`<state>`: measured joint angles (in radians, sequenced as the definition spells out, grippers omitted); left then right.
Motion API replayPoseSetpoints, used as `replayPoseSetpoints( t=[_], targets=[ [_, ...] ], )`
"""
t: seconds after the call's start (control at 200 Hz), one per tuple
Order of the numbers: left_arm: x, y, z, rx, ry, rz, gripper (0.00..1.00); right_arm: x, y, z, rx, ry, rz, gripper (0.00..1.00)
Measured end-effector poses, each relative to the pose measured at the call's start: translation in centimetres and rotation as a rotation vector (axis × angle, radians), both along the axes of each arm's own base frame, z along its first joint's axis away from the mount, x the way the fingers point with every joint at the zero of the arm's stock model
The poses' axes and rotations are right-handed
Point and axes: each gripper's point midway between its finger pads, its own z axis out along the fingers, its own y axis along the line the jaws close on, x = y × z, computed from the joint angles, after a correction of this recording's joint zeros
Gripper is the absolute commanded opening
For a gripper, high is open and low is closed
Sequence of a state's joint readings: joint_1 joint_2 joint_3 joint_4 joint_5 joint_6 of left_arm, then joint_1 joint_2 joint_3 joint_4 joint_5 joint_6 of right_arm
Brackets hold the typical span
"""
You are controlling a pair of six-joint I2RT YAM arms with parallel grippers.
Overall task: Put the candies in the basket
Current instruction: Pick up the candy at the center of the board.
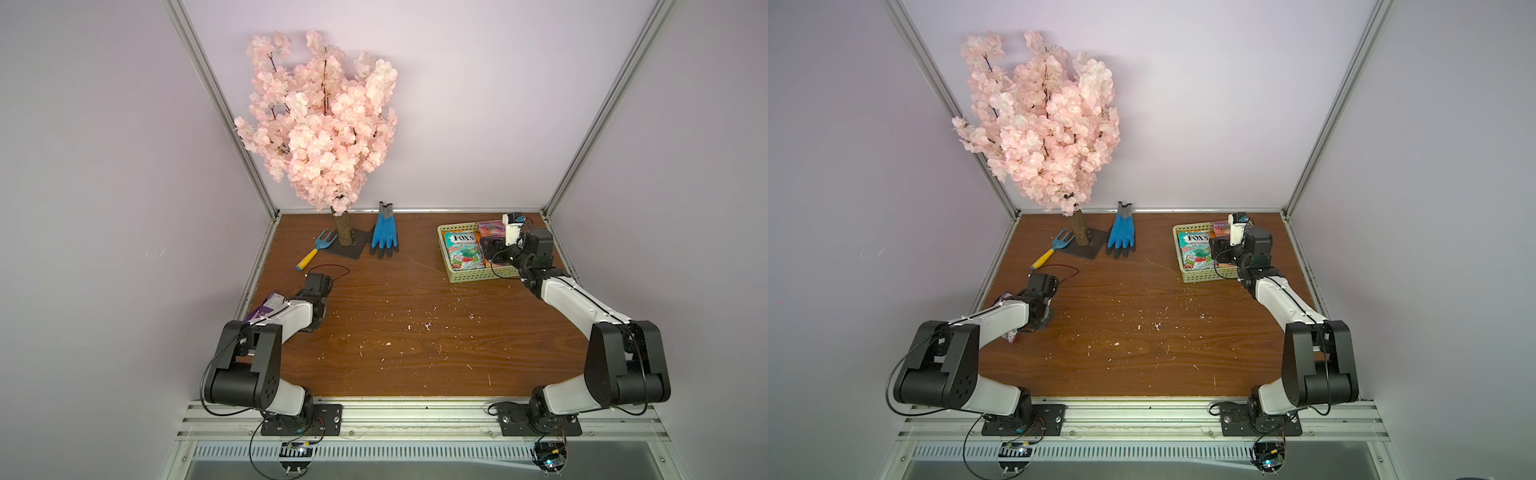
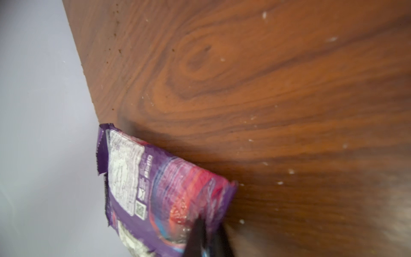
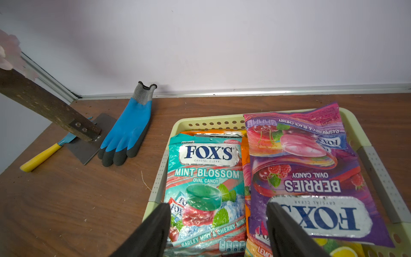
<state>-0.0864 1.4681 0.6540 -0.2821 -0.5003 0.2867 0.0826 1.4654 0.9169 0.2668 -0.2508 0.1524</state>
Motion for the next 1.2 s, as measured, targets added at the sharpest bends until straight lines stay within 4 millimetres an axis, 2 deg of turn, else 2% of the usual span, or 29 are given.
replayPoseSetpoints(
  t=[0.115, 0.305, 0.42, 0.53, 0.681, 0.791, 0.926, 1.051, 1.196],
  targets=[
    [1.1, -1.0, 2.0, -0.066, -0.057, -0.011, 0.00, -1.0, 1.6, 0.7, -0.005, -0.037, 0.057, 0.73],
    [2.3, -4.8, 7.2, -0.306, -0.197, -0.084, 0.00, -3.6, 7.3, 3.1, -0.019, -0.167, 0.280, 0.72],
    [2.3, -8.6, 10.6, -0.481, -0.269, -0.190, 0.00, -6.1, 11.4, 3.7, -0.044, -0.236, 0.460, 0.70],
    [1.7, -13.0, 13.7, -0.641, -0.302, -0.333, 0.00, -8.5, 14.9, 4.1, -0.085, -0.299, 0.617, 0.69],
    [0.7, -18.5, 16.9, -0.852, -0.285, -0.518, 0.00, -12.0, 18.5, 4.1, -0.136, -0.380, 0.798, 0.58],
    [-0.5, -22.1, 18.0, -0.951, -0.233, -0.644, 0.00, -15.1, 20.5, 3.6, -0.170, -0.437, 0.927, 0.58],
    [-2.4, -25.4, 17.7, -1.028, -0.140, -0.774, 0.00, -18.3, 22.0, 2.8, -0.187, -0.485, 1.042, 0.57],
    [-3.8, -27.3, 17.5, -1.083, -0.080, -0.855, 0.00, -19.8, 23.4, 2.2, -0.198, -0.506, 1.108, 0.56],
    [-4.7, -28.3, 18.0, -1.129, -0.060, -0.915, 0.00, -20.7, 25.1, 1.4, -0.209, -0.509, 1.144, 0.58]
  ],
)
